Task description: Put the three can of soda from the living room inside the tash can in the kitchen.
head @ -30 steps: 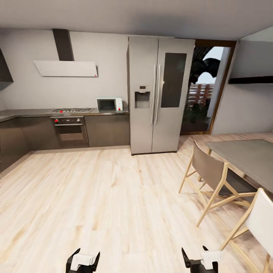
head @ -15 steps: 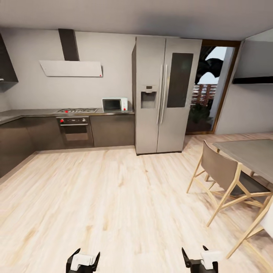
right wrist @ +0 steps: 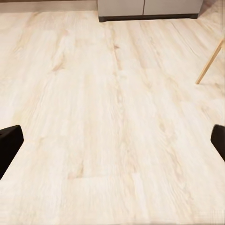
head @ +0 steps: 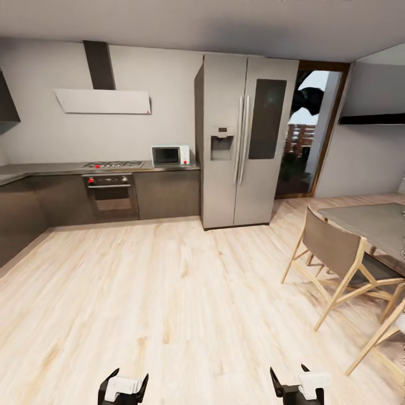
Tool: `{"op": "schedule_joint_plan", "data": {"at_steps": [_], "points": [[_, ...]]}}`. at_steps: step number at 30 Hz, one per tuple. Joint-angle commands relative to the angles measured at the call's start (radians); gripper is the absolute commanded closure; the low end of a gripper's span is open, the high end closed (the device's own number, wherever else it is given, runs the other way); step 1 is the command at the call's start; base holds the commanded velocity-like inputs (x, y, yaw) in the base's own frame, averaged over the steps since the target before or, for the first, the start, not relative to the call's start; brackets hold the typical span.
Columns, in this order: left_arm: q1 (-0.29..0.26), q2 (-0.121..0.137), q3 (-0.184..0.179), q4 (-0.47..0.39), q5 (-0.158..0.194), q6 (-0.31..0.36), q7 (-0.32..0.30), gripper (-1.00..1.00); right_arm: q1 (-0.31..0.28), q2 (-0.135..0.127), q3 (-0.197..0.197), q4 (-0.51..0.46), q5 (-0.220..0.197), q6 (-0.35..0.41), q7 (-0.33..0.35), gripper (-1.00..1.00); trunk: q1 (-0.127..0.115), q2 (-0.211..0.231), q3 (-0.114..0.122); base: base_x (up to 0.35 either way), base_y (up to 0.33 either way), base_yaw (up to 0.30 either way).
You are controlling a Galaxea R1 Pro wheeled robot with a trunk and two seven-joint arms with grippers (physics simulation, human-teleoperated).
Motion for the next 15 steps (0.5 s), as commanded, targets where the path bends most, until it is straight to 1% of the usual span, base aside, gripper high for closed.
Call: {"op": "schedule_joint_plan", "data": {"at_steps": [1,15], "points": [[0.0,0.0,0.0,0.0,0.0,0.0,0.0,-1.0,0.0,-0.001,0.0,0.0,0.0,0.0,0.0,-1.0,0.0,0.0,0.0,0.0,0.318,-0.218],[0.0,0.0,-0.001,0.0,0.003,0.0,0.0,-1.0,0.001,-0.004,0.0,0.0,-0.001,0.0,0.001,-1.0,0.0,0.0,0.007,0.0,0.318,-0.244]]}}
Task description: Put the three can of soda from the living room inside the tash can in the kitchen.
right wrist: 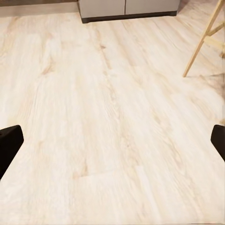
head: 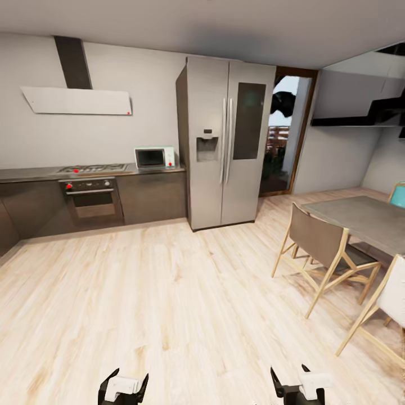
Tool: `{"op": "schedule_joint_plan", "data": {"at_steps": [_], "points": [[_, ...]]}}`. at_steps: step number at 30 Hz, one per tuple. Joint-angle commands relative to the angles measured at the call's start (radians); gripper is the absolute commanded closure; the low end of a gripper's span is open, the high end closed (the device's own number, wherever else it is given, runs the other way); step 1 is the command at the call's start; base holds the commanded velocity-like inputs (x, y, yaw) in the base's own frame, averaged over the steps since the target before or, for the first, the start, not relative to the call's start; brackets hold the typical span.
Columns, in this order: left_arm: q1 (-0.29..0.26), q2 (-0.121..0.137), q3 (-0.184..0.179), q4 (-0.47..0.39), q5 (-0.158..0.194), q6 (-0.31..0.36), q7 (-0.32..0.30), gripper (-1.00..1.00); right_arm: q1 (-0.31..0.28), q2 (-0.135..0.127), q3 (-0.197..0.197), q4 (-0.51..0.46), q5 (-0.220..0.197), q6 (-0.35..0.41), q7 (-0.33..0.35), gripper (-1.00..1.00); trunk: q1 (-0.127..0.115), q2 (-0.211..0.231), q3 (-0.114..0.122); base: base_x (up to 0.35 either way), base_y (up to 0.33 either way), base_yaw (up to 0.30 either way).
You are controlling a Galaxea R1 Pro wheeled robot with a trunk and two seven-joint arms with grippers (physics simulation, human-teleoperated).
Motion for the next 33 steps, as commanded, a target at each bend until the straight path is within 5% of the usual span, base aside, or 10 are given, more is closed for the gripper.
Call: {"op": "schedule_joint_plan", "data": {"at_steps": [1,33], "points": [[0.0,0.0,0.0,0.0,0.001,0.0,0.0,-1.0,0.0,0.0,0.0,0.0,0.0,0.0,0.0,-1.0,0.0,0.0,0.001,0.0,0.318,-0.251],[0.0,0.0,0.0,0.0,-0.003,0.0,0.0,-1.0,0.001,0.0,0.0,-0.002,0.001,-0.002,0.0,-1.0,0.0,0.0,0.004,0.0,0.307,-0.25]]}}
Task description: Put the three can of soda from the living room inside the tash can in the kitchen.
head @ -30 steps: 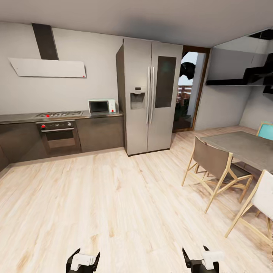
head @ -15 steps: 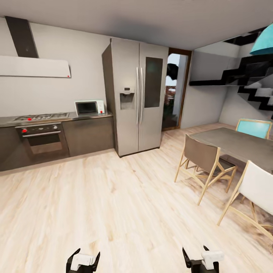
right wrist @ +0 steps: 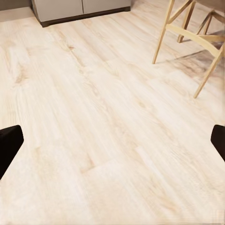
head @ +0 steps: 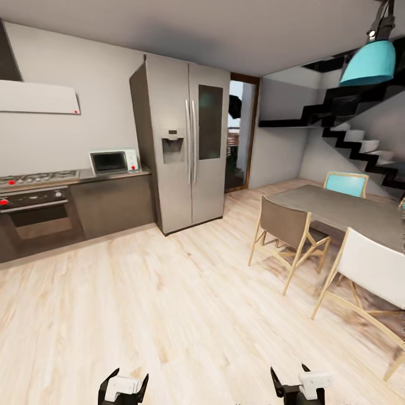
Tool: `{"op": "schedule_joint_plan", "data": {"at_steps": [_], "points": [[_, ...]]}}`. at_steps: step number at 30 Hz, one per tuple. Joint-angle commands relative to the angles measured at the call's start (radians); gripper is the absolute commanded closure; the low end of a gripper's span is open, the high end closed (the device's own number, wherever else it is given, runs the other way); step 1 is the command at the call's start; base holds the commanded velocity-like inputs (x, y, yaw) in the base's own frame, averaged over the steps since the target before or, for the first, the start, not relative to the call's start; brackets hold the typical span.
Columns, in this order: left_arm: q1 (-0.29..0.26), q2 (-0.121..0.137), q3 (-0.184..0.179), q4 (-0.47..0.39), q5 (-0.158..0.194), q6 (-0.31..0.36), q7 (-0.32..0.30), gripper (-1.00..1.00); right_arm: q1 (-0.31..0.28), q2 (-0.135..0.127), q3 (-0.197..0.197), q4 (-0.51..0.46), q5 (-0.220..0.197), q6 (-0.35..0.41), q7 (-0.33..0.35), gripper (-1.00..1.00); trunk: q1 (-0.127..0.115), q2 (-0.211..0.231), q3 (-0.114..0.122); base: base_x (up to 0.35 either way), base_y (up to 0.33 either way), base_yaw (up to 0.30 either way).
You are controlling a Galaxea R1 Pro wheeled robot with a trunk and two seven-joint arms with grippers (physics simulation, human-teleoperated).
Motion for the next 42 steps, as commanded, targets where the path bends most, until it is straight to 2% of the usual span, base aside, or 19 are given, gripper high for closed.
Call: {"op": "schedule_joint_plan", "data": {"at_steps": [1,8,16,42], "points": [[0.0,0.0,0.0,0.0,0.0,0.0,0.0,-1.0,0.0,0.0,0.0,0.0,0.0,0.0,0.0,-1.0,0.0,0.0,0.0,0.0,0.302,-0.154],[0.0,0.0,0.0,0.0,0.001,-0.001,0.0,-1.0,0.0,0.0,0.0,0.0,0.0,0.001,0.0,-1.0,0.0,0.0,0.0,0.0,0.218,-0.06],[0.0,0.0,0.001,0.0,-0.002,-0.011,0.001,-1.0,0.0,0.005,0.002,0.0,0.0,0.001,0.0,-1.0,0.0,0.0,0.0,0.0,0.016,-0.011],[0.0,-0.002,-0.008,0.002,-0.005,-0.014,0.003,-1.0,0.0,0.002,0.0,0.0,0.0,0.0,0.0,-1.0,0.0,0.0,0.008,0.0,-0.266,-0.229]]}}
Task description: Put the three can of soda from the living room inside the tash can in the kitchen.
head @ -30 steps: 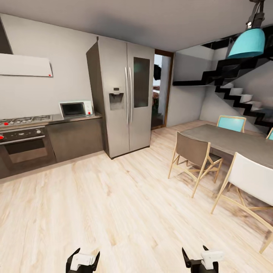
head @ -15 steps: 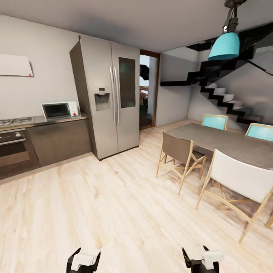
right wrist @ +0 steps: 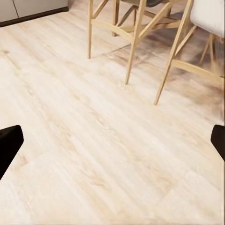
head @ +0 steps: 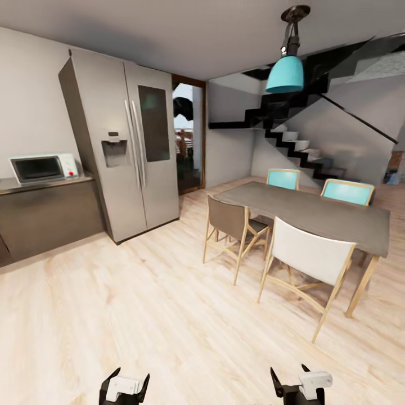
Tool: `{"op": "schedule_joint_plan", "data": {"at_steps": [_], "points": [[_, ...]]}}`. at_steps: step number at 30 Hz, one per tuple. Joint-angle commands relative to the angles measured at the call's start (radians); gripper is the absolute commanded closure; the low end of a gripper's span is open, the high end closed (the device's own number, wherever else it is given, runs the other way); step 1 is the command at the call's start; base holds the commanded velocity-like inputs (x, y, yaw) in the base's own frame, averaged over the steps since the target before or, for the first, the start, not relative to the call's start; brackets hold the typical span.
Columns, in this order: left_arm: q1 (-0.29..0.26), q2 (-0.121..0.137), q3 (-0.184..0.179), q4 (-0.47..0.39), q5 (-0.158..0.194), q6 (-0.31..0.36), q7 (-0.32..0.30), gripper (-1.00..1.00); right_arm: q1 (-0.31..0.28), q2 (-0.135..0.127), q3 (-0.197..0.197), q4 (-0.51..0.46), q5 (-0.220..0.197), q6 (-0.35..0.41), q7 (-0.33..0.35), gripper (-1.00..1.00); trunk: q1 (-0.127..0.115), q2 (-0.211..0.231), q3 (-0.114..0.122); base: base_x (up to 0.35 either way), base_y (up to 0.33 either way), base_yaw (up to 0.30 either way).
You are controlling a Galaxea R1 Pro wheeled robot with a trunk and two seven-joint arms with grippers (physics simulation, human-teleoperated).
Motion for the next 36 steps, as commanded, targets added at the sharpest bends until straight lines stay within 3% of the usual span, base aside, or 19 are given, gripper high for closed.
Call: {"op": "schedule_joint_plan", "data": {"at_steps": [1,36], "points": [[0.0,0.0,0.0,0.0,0.0,0.0,0.0,-1.0,0.0,0.0,0.0,0.0,0.0,0.0,0.0,-1.0,0.0,0.0,0.001,0.0,-0.289,-0.249],[0.0,0.0,-0.002,0.0,-0.001,0.0,0.005,-1.0,0.0,0.0,-0.001,0.0,0.0,0.0,0.0,-1.0,0.0,0.0,0.018,0.0,-0.289,-0.249]]}}
